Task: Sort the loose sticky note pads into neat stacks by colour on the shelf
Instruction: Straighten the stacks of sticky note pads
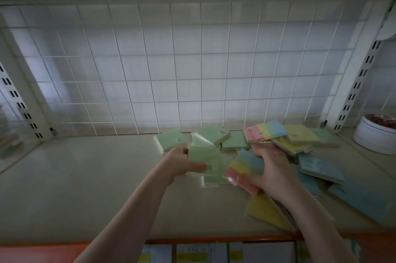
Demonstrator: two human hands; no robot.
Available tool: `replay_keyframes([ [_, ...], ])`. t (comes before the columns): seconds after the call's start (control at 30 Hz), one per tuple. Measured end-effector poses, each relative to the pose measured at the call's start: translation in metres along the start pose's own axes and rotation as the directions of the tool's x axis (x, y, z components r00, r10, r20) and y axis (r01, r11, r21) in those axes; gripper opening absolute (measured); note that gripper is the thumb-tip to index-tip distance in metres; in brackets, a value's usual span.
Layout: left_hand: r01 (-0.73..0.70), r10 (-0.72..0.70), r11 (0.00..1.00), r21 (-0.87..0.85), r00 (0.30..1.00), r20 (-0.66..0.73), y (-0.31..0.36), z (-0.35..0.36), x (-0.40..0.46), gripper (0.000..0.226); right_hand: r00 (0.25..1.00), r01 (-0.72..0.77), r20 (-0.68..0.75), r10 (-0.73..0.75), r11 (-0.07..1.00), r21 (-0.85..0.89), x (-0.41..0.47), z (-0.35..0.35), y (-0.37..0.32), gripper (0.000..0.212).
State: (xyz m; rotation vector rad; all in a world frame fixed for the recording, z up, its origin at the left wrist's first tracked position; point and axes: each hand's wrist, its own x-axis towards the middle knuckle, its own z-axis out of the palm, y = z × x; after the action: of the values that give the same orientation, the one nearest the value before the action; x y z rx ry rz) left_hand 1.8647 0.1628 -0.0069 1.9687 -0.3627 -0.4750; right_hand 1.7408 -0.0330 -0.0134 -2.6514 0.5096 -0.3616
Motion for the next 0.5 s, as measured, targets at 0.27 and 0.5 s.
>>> replay_keyframes([
  [0.27,0.0,-0.001,0.999,-0.051,1.0,-0.017,-0.013,-0.026,-0.022,0.042,0.986,0.163,-0.061,-0.154,0.969,0.186,-0.003,-0.003,-0.013,0.06],
  [0.5,-0.024,0.01,0.995,-0.095,0.989,-0.147,-0.023,-0.041,-0.037,0.035,0.986,0.166,-0.018,-0.166,0.961,0.221,-0.005,-0.003,-0.018,0.065],
])
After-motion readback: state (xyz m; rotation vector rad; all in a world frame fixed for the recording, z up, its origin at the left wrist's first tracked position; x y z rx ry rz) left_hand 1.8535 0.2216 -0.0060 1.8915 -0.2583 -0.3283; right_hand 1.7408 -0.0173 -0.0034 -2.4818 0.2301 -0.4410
